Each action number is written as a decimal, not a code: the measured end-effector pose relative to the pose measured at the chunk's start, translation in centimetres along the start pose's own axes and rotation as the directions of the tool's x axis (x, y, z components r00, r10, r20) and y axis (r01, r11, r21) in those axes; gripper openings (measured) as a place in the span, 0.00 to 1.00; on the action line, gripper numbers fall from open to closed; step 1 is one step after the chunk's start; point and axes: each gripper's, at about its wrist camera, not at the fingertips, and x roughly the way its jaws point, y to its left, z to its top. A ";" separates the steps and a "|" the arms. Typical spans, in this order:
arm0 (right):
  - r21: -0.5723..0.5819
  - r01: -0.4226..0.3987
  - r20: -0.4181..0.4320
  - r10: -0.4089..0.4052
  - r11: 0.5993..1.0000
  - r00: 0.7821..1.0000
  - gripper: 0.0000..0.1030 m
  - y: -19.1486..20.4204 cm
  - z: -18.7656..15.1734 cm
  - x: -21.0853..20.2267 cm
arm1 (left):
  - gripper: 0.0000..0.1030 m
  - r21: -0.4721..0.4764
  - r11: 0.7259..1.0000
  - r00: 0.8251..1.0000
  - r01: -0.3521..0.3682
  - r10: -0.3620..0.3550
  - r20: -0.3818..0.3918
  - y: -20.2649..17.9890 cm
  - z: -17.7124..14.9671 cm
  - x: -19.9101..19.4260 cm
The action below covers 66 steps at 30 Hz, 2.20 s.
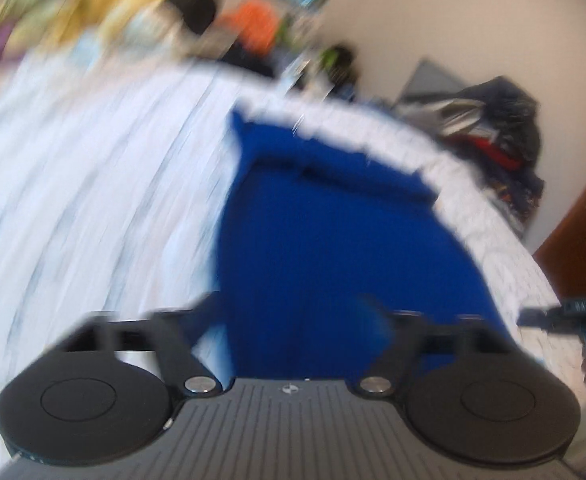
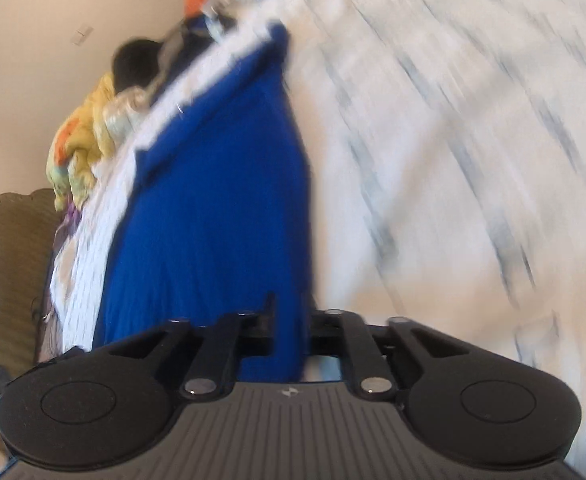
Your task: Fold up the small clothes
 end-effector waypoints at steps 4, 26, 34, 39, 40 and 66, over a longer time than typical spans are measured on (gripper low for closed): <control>-0.185 -0.006 0.067 0.018 0.983 0.998 0.62 5.5 5.3 7.7 | 0.76 0.110 0.994 1.000 0.011 -0.013 0.017 -3.9 2.8 8.7; -0.116 0.141 0.238 -0.110 0.983 0.965 0.84 2.7 20.2 15.1 | 1.00 0.008 0.968 0.967 -0.250 0.250 0.049 3.1 14.2 22.5; -0.010 0.148 0.158 -0.145 0.989 0.977 0.78 -1.3 26.5 23.4 | 0.75 -0.097 0.957 0.961 -0.272 0.266 -0.070 7.2 19.3 32.4; -0.156 0.116 0.180 -0.088 0.981 0.980 0.06 0.1 25.7 23.3 | 0.07 0.046 0.949 0.949 -0.311 0.307 0.072 5.0 18.8 30.9; -0.146 0.095 0.225 -0.061 0.985 0.972 0.06 -0.1 25.6 21.9 | 0.07 0.049 0.947 0.945 -0.318 0.312 0.098 5.3 18.6 30.3; -0.402 0.246 0.236 -0.159 0.882 0.959 0.56 7.3 18.9 25.2 | 0.77 0.284 0.907 0.949 -0.311 0.313 0.039 -2.2 14.5 30.5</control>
